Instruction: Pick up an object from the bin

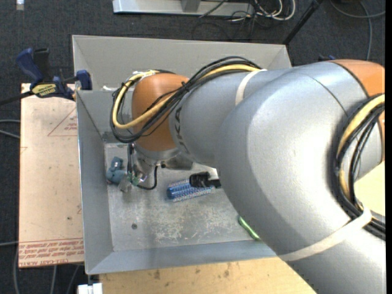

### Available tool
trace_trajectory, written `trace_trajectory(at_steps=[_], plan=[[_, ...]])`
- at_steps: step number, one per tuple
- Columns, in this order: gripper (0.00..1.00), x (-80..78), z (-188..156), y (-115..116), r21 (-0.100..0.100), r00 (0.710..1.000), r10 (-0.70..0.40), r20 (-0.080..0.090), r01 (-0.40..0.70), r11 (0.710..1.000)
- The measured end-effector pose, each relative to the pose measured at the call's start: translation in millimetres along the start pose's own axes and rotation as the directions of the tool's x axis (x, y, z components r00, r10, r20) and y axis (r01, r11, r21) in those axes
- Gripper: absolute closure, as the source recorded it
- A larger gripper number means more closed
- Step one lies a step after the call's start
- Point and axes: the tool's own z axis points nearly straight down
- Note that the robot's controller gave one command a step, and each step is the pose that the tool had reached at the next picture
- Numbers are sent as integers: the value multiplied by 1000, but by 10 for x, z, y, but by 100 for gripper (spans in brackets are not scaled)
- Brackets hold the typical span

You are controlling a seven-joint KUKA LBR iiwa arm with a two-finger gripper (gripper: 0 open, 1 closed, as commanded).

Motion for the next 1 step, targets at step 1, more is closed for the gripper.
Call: trace_trajectory(at_steps=[1], plan=[[100,303,-182,-67,0,1000,-31,0,31,1000]])
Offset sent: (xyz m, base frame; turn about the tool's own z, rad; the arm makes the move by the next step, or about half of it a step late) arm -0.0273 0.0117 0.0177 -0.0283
